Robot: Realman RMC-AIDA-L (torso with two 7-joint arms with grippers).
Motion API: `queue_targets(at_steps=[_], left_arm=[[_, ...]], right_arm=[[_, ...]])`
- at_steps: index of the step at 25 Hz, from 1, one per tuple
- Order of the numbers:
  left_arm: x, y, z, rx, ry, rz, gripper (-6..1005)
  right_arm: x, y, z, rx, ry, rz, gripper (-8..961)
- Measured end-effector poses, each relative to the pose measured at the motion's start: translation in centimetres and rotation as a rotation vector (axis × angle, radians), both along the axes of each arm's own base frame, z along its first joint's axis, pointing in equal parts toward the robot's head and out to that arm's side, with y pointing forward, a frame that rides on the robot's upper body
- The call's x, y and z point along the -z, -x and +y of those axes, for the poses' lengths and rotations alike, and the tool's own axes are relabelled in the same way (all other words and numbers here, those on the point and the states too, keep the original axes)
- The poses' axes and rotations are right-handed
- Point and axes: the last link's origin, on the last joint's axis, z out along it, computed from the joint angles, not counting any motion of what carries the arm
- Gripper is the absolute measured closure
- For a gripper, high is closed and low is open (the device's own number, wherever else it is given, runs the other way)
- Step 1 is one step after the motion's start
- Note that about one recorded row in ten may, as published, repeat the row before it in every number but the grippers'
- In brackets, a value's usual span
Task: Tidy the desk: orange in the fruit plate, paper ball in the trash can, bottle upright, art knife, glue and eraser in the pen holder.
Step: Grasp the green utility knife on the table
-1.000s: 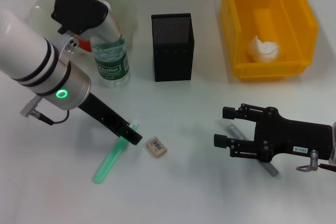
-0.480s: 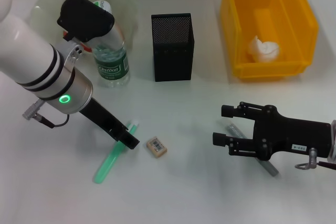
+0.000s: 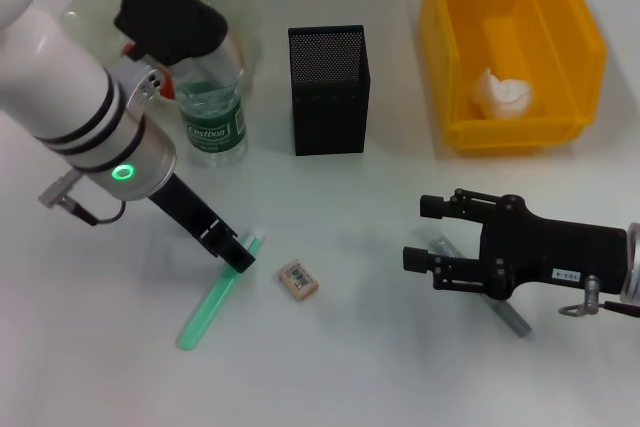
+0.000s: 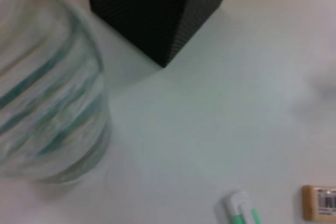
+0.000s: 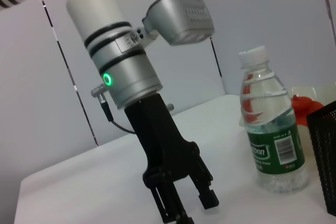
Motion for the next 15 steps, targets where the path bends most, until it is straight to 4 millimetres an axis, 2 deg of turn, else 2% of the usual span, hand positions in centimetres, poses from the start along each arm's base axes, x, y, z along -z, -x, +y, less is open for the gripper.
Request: queue_targets(at_steps=[4, 15], left_arm=[[0.0, -1.4, 0.0, 0.031, 0.026, 0.044, 239], [0.8, -2.1, -0.4, 0.067, 0.035, 0.081, 251]], right_arm=[[0.2, 0.0, 0.3, 0.008, 0.000, -0.006, 190], [0.4, 0.0, 0.4, 0.017, -0.002, -0.012, 190]])
